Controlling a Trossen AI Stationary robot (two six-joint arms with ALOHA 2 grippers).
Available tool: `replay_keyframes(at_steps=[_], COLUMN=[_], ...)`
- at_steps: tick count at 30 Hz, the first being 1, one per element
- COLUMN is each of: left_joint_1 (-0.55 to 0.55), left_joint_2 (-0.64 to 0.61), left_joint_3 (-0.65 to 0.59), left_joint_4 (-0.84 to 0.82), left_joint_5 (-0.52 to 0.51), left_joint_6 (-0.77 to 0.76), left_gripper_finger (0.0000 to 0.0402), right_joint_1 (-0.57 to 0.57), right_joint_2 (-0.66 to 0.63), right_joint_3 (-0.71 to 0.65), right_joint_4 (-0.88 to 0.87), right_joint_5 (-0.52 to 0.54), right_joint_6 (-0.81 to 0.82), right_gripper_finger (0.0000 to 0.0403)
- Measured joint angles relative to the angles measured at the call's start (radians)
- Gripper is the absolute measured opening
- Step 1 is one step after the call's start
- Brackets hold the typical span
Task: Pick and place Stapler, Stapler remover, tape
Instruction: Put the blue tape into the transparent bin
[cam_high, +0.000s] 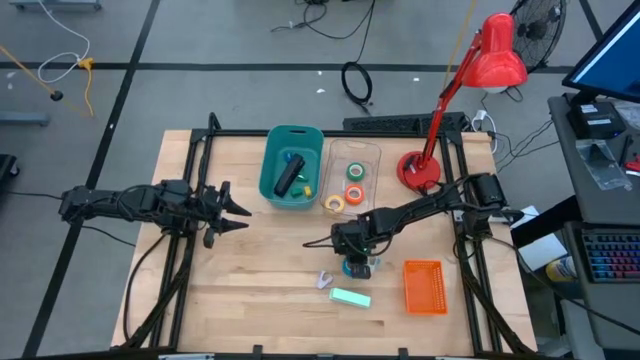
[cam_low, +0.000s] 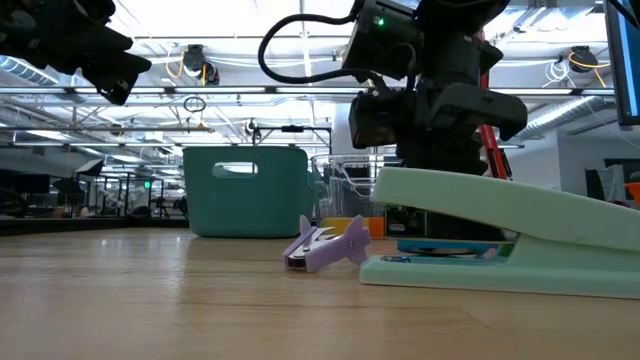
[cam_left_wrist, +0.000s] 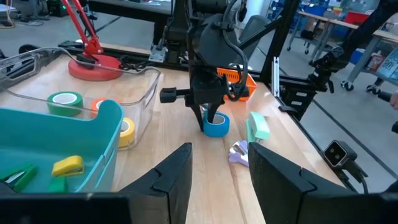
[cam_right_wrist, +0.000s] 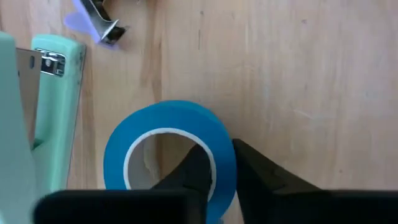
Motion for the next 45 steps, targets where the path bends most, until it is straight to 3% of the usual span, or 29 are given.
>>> replay_keyframes(at_steps=[5,11,19,29,35,38,45], left_joint_1=[0.0,0.0,0.0,0.0,0.0,0.0,0.0], left_joint_2=[0.0,0.0,0.0,0.0,0.0,0.0,0.0], left_joint_3=[0.0,0.0,0.0,0.0,0.0,0.0,0.0], left_joint_4=[0.0,0.002,0.004,0.008,0.011,0.011,0.011], left_joint_5=[-0.016,-0.026,-0.026,-0.047,-0.074,-0.078,-0.095], left_joint_6=[0.004,0.007,0.055,0.116,0.112,0.109,0.097], left_gripper_finger=[0.0157,0.0157,0.0157,0.0157,0.0157,0.0157,0.0157], right_joint_1=[-0.008,-0.043,-0.146,-0.231,-0.273,-0.302,-0.37], right_joint_2=[-0.053,-0.222,-0.49,-0.62,-0.609,-0.598,-0.537], right_joint_3=[-0.002,0.047,0.055,0.055,0.056,0.055,0.055], right_joint_4=[-0.017,0.002,0.318,0.62,0.699,0.648,0.43], right_joint_5=[0.019,0.004,-0.01,-0.414,-0.497,-0.409,0.048], right_joint_6=[0.017,0.07,0.117,0.135,0.169,0.147,-0.082], right_gripper_finger=[0.0033,0.0033,0.0033,0.0033,0.0033,0.0033,0.0033])
